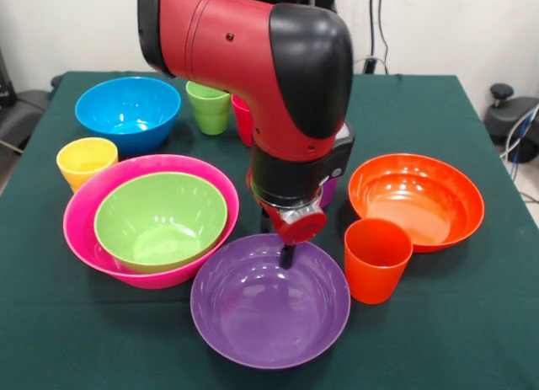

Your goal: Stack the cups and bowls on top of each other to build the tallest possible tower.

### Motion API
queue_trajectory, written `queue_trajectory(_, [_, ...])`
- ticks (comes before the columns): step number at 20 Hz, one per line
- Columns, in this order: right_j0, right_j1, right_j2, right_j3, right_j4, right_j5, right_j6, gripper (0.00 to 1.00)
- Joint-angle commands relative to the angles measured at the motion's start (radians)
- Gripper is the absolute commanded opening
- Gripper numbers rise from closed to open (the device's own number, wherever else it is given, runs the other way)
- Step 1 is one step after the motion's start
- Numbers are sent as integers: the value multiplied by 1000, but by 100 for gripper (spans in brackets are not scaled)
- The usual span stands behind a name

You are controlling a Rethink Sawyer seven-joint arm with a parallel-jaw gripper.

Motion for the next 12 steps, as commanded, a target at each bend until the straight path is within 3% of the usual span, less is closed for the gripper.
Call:
queue_trajectory(1, [-22,78,55,-104,1,19,104,100])
queue_trajectory(12, [-38,125,60,-157,-8,3,72,100])
